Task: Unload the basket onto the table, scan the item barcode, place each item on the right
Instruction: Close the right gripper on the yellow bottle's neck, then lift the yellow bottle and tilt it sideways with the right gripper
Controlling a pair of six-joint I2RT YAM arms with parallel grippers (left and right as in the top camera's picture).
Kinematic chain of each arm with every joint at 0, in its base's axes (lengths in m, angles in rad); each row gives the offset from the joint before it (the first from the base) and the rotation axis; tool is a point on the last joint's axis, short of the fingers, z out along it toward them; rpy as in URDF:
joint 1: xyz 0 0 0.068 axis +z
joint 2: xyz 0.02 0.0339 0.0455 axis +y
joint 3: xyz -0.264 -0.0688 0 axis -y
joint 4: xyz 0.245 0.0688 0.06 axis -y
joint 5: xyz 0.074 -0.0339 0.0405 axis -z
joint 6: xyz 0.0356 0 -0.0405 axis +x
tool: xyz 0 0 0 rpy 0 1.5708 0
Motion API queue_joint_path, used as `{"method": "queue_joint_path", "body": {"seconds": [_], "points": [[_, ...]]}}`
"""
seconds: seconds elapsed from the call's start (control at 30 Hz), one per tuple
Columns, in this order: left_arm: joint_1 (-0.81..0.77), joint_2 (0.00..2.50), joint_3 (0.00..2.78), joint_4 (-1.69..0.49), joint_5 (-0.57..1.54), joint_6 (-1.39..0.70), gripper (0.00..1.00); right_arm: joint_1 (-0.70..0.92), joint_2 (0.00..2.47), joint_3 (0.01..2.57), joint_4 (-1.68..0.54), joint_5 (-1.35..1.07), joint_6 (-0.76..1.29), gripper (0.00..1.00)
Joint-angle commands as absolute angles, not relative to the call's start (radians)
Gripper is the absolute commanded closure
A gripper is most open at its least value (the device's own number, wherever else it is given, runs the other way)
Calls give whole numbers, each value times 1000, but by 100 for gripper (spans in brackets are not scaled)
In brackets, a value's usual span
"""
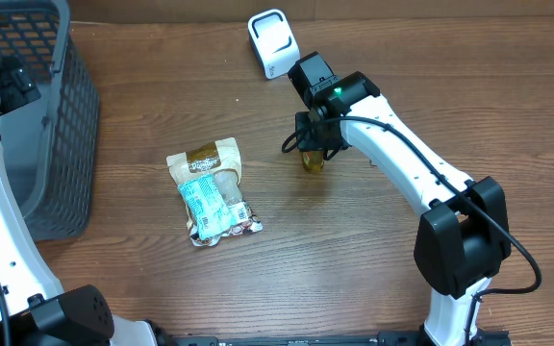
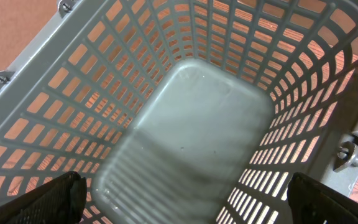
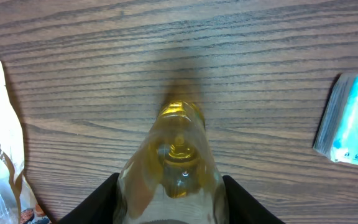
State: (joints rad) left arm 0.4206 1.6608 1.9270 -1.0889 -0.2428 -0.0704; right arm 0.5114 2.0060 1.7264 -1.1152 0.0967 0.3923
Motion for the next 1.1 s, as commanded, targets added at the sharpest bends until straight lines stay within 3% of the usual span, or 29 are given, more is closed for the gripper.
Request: {"method": "queue_joint_path", "body": {"seconds": [0.0,0.17,0.37,0.53,0.7,0.8,0.97,1.07], "points": [[418,1660,1941,-1089,-236,-52,1,515,2016,1721,-1108,104,393,50],[418,1660,1941,-1089,-236,-51,0,515,2016,1721,-1087,104,393,0],[418,1660,1941,-1089,-236,-52,1,515,2016,1721,-1087,104,393,0],[418,1660,1941,-1089,-236,-52,0,515,2016,1721,-1102,104,393,27],[418,1660,1941,-1089,-235,-52,0,515,2016,1721,-1109,104,393,36],[418,1660,1941,-1089,-235,-52,0,515,2016,1721,-1105,104,393,54],[418,1660,1941,-1089,-236,-52,0,515,2016,1721,-1105,103,393,61],[418,1660,1941,-1089,-236,-51,0,515,2016,1721,-1105,103,393,59]]}}
